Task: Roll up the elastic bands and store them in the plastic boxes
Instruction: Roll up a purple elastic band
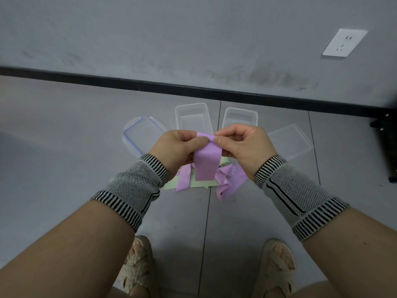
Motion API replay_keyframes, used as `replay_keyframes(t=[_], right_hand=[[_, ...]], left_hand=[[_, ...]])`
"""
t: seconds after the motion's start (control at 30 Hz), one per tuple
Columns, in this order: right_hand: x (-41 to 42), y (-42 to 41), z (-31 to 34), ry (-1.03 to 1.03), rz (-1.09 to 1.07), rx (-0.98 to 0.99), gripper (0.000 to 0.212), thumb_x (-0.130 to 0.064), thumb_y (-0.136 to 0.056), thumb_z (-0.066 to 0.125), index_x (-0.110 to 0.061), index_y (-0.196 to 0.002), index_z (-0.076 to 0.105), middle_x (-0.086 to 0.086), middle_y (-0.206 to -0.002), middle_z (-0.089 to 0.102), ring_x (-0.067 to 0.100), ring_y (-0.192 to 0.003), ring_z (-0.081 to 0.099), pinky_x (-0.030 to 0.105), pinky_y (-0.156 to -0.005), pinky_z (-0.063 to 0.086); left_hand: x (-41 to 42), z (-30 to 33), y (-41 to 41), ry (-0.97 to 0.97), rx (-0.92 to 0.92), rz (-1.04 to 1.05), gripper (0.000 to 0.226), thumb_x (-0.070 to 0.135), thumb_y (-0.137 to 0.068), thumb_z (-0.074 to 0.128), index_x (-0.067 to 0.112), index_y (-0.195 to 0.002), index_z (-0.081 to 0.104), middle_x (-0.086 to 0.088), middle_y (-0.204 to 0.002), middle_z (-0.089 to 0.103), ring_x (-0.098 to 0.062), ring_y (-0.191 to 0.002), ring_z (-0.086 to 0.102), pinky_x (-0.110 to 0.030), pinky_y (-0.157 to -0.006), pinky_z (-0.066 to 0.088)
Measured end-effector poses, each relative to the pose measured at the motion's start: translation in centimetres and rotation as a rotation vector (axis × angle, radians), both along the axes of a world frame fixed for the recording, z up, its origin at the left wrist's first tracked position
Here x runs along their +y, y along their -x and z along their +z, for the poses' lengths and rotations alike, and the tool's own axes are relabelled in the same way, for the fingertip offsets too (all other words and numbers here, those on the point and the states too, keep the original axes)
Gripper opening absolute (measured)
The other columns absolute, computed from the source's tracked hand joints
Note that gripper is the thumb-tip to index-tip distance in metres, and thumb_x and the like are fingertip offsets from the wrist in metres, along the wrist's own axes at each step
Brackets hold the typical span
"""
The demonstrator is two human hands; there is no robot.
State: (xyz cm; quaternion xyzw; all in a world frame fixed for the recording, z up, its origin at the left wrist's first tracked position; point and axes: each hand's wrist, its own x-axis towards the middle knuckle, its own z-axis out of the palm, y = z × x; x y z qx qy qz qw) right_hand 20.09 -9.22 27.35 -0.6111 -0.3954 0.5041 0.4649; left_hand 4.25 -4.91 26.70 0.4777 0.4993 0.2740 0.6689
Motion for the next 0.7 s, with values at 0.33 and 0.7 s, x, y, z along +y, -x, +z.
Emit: replay_keyframes(t=[0.33,0.7], right_hand=[[-0.1,0.0,-0.1,0.048,0.114,0.143,0.029,-0.001,-0.081,0.069,-0.021,-0.102,0.064,0.014,-0.102,0.07,0.03,-0.096,0.067,0.044,-0.089,0.054],[-0.1,0.4,0.2,0.029,0.143,-0.213,0.01,-0.023,-0.087,0.067,-0.016,-0.08,0.071,-0.011,-0.065,0.063,-0.004,-0.056,0.054,0.014,-0.061,0.044]], left_hand=[[0.3,0.3,0.5,0.16,-0.225,0.049,0.027,0.012,-0.075,0.063,0.002,-0.1,0.063,-0.013,-0.087,0.066,-0.022,-0.074,0.062,-0.03,-0.067,0.055],[0.3,0.1,0.7,0.192,-0.298,0.09,0.02,0.018,-0.072,0.064,0.016,-0.091,0.068,-0.006,-0.091,0.062,-0.017,-0.079,0.055,-0.026,-0.07,0.043]])
